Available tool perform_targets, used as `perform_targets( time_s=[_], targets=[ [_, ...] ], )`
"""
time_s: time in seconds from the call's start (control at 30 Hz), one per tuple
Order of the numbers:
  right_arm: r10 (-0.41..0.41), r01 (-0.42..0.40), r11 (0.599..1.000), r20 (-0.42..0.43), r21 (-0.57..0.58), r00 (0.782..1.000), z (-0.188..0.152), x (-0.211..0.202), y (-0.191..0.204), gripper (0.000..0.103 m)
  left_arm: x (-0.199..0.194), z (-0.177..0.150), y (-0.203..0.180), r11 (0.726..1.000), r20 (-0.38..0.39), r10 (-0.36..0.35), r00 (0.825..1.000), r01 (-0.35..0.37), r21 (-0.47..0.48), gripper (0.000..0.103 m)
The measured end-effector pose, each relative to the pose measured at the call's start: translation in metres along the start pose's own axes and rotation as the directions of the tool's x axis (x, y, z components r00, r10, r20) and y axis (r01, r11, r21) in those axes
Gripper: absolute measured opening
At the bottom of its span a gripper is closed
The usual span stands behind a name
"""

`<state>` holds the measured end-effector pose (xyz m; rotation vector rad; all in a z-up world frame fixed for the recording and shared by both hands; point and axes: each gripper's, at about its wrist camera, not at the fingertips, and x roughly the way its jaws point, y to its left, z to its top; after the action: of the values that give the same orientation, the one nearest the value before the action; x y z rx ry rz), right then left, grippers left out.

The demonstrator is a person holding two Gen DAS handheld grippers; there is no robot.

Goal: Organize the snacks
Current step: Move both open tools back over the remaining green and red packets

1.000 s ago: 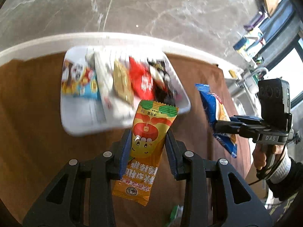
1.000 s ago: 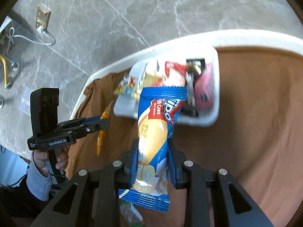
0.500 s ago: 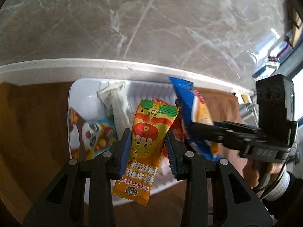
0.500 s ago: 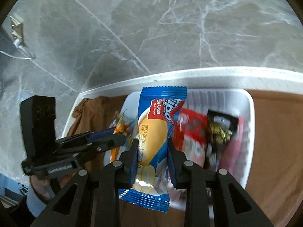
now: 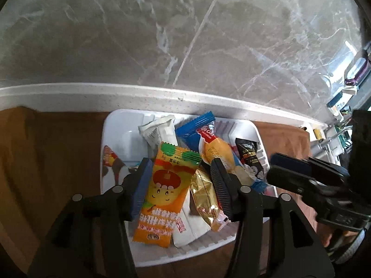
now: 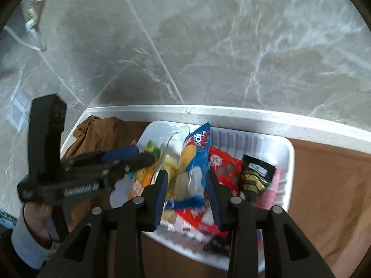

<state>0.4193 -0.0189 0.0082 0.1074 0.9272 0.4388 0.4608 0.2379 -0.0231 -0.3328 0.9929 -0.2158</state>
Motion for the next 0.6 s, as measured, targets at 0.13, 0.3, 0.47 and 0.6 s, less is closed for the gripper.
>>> perform_targets(
  time_s=[0.13, 0.3, 0.47, 0.6],
  targets=[
    [0.004, -0.003, 1.0, 0.027, -0.029, 1.0, -0.014, -0.043, 0.006, 0.037, -0.027, -0.016, -0.01, 1.0, 0.032, -0.013, 0.999, 0.013, 0.007, 0.051],
    [-0.006, 0.01, 0.999, 0.089, -0.046, 0.996, -0.033, -0.109, 0.011, 0.038, -0.051, -0.048, -0.034, 0.998, 0.02, -0.046, 0.999, 0.045, 0.036, 0.051],
    [-0.037, 0.044, 0.998, 0.129, -0.049, 0.991, -0.058, -0.164, 0.012, 0.044, -0.073, -0.099, -0.061, 0.994, -0.027, -0.062, 0.998, 0.064, 0.088, 0.051],
    [-0.073, 0.081, 0.995, 0.117, -0.058, 0.99, -0.091, -0.19, 0.011, 0.046, -0.082, -0.142, -0.081, 0.988, -0.092, -0.073, 0.993, 0.084, 0.128, 0.052]
  ],
)
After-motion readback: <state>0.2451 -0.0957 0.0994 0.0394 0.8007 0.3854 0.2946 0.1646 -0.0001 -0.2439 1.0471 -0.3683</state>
